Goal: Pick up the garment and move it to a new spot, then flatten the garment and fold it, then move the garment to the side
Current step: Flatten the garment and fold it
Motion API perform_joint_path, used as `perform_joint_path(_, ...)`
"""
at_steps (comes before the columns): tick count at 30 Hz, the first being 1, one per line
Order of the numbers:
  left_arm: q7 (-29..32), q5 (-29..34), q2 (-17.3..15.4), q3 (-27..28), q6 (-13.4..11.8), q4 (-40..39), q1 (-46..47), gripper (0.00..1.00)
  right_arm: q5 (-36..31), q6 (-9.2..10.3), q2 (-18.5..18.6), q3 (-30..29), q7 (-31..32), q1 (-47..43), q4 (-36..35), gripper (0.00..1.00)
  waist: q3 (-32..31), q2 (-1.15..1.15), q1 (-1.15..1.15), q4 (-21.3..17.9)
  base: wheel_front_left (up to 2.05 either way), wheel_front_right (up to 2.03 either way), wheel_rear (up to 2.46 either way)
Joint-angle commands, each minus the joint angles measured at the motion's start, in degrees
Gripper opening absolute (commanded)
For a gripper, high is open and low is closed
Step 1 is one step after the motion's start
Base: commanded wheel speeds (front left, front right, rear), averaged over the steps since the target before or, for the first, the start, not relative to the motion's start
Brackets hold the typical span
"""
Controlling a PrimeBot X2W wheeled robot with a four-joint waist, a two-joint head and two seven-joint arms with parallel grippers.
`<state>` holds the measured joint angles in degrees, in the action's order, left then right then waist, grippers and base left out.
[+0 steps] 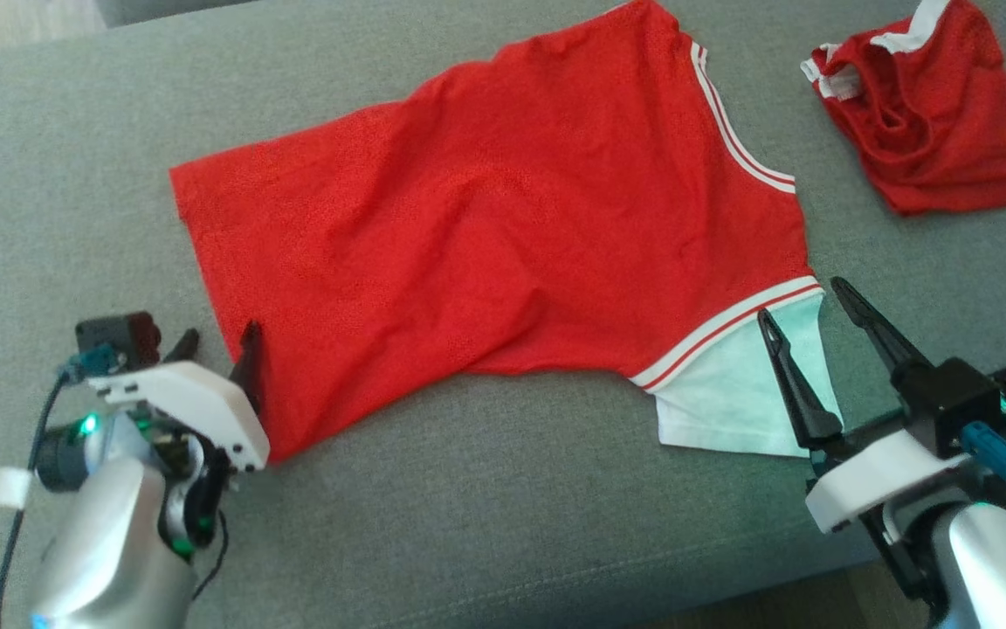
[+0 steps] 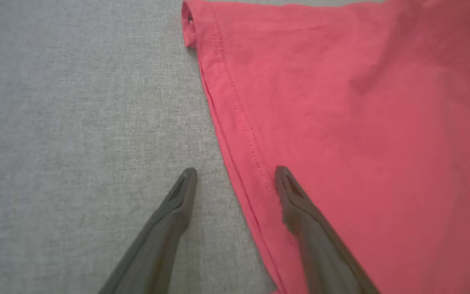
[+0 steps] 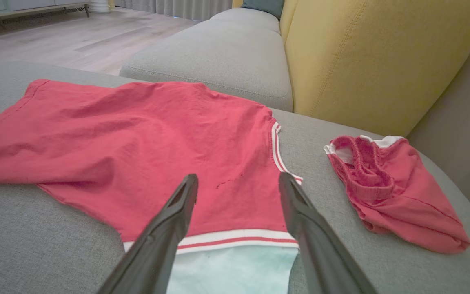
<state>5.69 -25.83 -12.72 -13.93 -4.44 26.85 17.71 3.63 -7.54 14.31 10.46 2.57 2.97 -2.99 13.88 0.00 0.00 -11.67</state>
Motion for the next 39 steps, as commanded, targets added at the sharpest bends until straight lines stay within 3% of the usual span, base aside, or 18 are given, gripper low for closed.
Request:
perform_joint_path(1,0.5,0.1,-1.8,2.0,0.2,-0.7,3.2,1.00,0.5,0.05,0.9,1.0,-0.6,1.6,-1.7,1.00,0.4,0.00,0.00,-0.3,0.00,0.00,0.00)
perform_joint_path(9,4.0,-1.2,-1.1,0.8,1.5,3.9,6.4,1.00,0.8,0.05,0.8,1.4,-1.7,2.6,-0.3,1.00,1.1,0.00,0.00,-1.1,0.00,0.00,0.00)
perform_joint_path(10,4.3,-1.4,-0.9,0.6,1.7,4.1,6.5,0.96,0.8,0.05,0.8,1.5,-1.8,2.7,-0.2,1.00,1.1,0.00,0.00,-1.1,0.00,0.00,0.00)
perform_joint_path(13,4.4,-1.4,-0.8,0.2,2.0,4.3,7.0,0.16,0.9,0.05,0.7,1.6,-2.0,3.1,0.1,1.00,1.3,0.00,0.00,-1.2,0.00,0.00,0.00)
perform_joint_path(14,4.4,-1.4,-0.9,0.1,2.2,4.2,7.1,0.00,0.9,0.05,0.6,1.7,-2.1,3.2,0.2,1.00,1.5,0.00,0.00,-1.3,0.00,0.00,0.00)
perform_joint_path(20,3.0,-0.7,-1.3,-0.7,2.8,3.1,8.4,0.00,1.0,0.05,0.1,1.8,-2.8,3.9,0.9,1.00,2.5,0.00,0.00,-1.4,0.00,0.00,0.00)
perform_joint_path(29,-6.2,1.2,-3.5,1.6,1.5,0.2,14.5,0.00,1.0,0.05,-0.6,1.5,-4.2,5.7,1.3,1.00,5.1,0.00,0.00,-1.7,0.00,0.00,0.00)
perform_joint_path(39,-5.4,2.7,-8.2,2.1,2.5,3.7,24.6,0.00,0.7,0.05,-2.1,2.5,-6.0,8.9,2.3,1.00,8.5,0.00,0.00,-3.3,0.00,0.00,0.00)
